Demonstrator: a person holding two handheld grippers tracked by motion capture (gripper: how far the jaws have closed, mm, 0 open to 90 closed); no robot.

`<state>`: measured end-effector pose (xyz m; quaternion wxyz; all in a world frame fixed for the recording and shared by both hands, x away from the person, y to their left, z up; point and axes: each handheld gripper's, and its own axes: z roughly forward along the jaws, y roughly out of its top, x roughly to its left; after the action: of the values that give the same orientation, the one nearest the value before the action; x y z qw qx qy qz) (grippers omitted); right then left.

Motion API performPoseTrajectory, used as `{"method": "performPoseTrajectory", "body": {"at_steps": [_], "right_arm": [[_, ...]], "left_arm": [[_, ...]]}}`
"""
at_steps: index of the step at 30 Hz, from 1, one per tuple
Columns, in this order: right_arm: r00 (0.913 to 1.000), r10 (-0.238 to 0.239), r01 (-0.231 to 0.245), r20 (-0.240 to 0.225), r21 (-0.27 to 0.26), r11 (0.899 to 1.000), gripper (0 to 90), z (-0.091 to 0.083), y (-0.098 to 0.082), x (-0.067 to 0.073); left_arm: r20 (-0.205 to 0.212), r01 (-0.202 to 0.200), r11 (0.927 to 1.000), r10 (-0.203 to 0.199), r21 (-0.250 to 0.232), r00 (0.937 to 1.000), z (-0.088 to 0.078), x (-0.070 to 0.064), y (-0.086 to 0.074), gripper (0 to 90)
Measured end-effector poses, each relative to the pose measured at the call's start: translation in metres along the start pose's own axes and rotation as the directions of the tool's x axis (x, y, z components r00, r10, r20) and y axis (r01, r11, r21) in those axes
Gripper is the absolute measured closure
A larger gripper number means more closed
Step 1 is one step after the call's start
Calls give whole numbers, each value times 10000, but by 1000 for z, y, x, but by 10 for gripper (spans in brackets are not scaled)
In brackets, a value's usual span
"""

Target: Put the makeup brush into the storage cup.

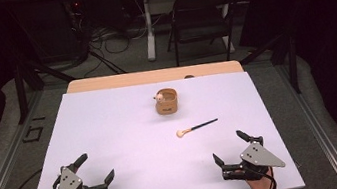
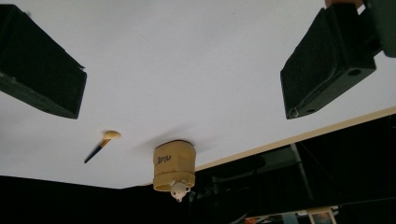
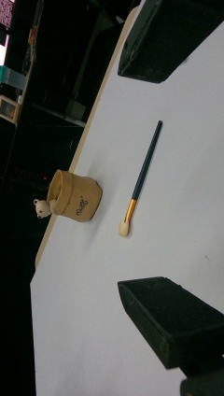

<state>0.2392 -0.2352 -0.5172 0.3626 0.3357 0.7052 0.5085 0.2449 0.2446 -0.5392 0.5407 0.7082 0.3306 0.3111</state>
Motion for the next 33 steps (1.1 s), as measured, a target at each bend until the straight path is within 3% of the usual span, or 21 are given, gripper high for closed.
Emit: {"method": "performPoseTrajectory", "body": {"at_steps": [33], "right_arm": [[9999,102,-99,-96,218,9997,0,9,0,-6]], "left_arm": [[147,-42,10000,42,15,9999,2,-1,0,3]]}}
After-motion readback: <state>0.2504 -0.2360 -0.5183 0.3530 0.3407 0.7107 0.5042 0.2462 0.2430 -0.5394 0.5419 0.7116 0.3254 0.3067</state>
